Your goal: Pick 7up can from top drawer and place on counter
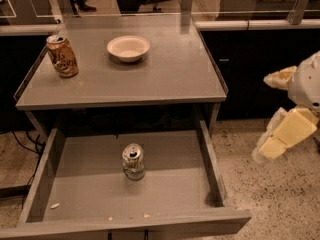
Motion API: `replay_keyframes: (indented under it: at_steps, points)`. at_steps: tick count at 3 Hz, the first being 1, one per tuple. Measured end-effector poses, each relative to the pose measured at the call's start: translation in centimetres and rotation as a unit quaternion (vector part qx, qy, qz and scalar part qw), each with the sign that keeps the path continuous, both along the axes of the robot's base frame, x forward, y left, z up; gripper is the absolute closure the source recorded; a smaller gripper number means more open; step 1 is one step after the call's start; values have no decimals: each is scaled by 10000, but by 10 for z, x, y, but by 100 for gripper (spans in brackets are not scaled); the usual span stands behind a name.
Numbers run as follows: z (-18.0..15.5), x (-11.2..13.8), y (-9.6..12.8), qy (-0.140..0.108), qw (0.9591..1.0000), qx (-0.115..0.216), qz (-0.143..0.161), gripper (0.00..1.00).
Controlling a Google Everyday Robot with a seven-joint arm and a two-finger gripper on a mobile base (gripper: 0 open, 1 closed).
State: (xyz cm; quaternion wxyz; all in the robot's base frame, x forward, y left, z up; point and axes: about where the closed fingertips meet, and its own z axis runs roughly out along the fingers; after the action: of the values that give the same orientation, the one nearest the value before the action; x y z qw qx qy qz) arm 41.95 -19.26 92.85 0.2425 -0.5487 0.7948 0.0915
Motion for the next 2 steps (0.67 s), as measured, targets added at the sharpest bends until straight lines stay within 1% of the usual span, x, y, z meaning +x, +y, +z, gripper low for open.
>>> replay_keyframes:
  at_steps: [1, 2]
  points:
    - [-25, -6, 23, 76, 9944, 994, -341, 0]
    - [-17, -6, 33, 62, 9911, 1270, -387, 0]
